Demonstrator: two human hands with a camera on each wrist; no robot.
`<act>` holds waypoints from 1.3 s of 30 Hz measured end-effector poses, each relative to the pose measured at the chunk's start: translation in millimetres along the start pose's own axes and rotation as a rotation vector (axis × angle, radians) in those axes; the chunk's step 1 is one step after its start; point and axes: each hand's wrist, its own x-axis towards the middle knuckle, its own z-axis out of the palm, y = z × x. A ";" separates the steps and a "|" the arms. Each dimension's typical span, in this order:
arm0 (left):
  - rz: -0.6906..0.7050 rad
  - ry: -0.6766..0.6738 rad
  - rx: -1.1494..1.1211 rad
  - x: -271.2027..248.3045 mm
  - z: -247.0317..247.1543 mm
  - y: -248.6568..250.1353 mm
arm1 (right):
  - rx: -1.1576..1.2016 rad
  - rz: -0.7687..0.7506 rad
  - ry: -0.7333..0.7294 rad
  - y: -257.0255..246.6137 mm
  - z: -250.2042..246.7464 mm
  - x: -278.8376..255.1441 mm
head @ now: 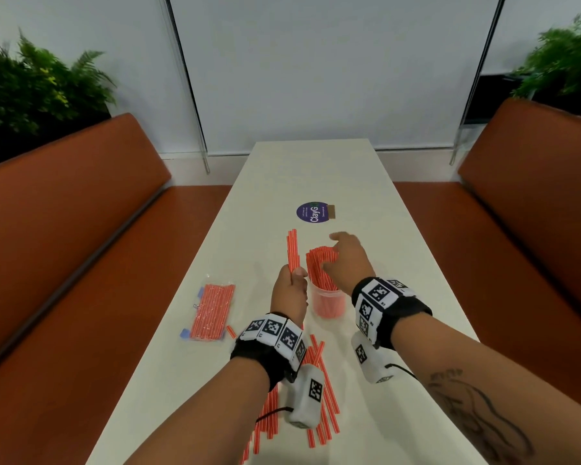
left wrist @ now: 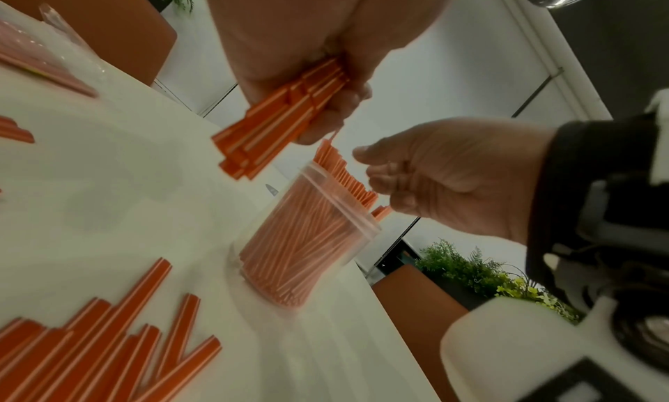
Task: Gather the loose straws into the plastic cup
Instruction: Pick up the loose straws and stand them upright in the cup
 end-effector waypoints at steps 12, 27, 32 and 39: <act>0.119 -0.009 0.039 31.0 27.8 56.1 | 0.030 -0.146 -0.212 -14.6 -30.3 -10.7; 0.191 -0.125 0.822 50.4 19.0 11.5 | -0.005 0.195 0.031 22.1 -16.3 2.5; 0.287 -0.051 0.814 51.6 10.8 0.8 | 0.001 0.077 0.199 30.4 -23.1 0.7; 0.526 -0.285 1.120 48.2 13.6 -8.0 | -0.445 -0.243 -0.243 46.5 -9.3 -1.6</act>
